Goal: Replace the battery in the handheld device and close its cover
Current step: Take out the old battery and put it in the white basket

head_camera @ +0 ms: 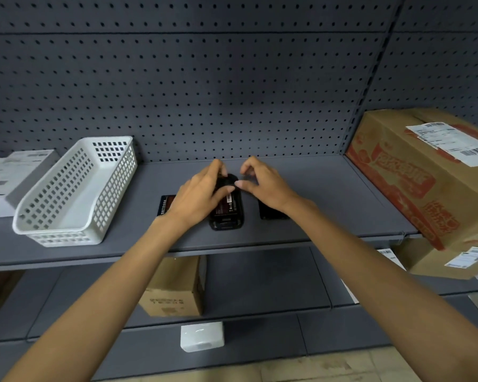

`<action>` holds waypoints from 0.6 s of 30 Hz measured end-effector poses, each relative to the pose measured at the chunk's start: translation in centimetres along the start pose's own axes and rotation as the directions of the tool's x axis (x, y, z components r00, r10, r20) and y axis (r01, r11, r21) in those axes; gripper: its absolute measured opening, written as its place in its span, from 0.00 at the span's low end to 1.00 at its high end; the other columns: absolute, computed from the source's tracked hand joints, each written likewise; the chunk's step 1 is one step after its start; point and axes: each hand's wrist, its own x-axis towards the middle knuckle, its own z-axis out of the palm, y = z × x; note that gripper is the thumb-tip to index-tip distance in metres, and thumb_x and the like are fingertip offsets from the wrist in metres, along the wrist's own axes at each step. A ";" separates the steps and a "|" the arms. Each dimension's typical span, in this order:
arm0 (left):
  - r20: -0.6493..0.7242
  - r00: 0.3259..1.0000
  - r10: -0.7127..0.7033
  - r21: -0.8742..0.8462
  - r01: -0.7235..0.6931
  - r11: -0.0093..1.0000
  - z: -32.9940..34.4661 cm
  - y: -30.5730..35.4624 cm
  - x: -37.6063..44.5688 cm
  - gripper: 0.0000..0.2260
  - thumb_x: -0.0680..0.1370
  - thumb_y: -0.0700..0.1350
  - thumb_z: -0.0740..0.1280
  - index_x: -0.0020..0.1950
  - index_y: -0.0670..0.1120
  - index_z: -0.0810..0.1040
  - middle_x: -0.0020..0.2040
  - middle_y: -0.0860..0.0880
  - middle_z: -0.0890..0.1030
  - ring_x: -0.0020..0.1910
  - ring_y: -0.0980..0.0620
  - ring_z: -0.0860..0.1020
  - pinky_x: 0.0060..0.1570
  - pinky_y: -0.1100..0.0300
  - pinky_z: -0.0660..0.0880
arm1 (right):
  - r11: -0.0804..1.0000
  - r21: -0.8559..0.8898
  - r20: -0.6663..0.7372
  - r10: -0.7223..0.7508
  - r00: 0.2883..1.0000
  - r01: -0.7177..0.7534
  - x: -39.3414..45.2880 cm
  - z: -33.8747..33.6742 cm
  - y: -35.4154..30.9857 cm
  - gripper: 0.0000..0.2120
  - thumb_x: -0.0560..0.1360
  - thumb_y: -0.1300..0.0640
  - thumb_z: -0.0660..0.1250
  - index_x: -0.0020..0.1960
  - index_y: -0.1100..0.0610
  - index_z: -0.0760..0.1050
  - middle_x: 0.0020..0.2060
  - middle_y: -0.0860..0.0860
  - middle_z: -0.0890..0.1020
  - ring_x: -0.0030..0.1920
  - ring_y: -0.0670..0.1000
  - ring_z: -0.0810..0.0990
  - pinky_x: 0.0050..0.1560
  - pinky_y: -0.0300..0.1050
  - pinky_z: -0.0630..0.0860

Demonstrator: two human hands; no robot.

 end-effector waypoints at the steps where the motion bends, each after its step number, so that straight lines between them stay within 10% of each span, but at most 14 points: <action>1: 0.009 1.000 -0.007 -0.013 0.008 1.000 -0.3 -0.4 -0.4 0.13 0.79 0.55 0.64 0.55 0.48 0.66 0.55 0.50 0.77 0.50 0.45 0.77 0.44 0.46 0.76 | 1.000 -0.014 0.046 -0.017 0.999 0.018 0.1 0.1 -0.2 0.13 0.75 0.50 0.70 0.53 0.56 0.72 0.52 0.50 0.77 0.56 0.52 0.76 0.59 0.56 0.75; 7: 0.214 0.976 -0.033 -0.040 0.042 0.998 -1.0 -2.9 -2.2 0.20 0.73 0.65 0.66 0.49 0.54 0.62 0.65 0.52 0.74 0.58 0.50 0.75 0.51 0.47 0.75 | 0.999 -0.038 0.336 -0.023 0.942 0.038 -0.4 0.0 -1.1 0.19 0.72 0.46 0.73 0.55 0.55 0.71 0.67 0.53 0.71 0.65 0.52 0.70 0.63 0.49 0.71; 10: 0.269 0.962 -0.036 -0.043 0.049 0.998 -0.8 -3.3 -2.5 0.21 0.73 0.64 0.68 0.50 0.55 0.60 0.67 0.50 0.75 0.46 0.54 0.76 0.42 0.57 0.71 | 0.999 -0.027 0.386 -0.025 0.922 0.038 -0.8 -0.2 -1.0 0.20 0.72 0.48 0.74 0.57 0.54 0.70 0.72 0.51 0.66 0.67 0.48 0.66 0.62 0.45 0.67; 18: 0.225 0.974 -0.029 -0.022 0.035 0.999 -1.3 -3.4 -1.6 0.27 0.68 0.62 0.73 0.51 0.49 0.63 0.45 0.41 0.80 0.33 0.48 0.71 0.33 0.56 0.68 | 0.992 -0.104 0.355 -0.028 0.934 0.069 -1.1 -0.1 -1.0 0.21 0.69 0.39 0.73 0.52 0.47 0.66 0.58 0.49 0.77 0.53 0.51 0.78 0.50 0.55 0.79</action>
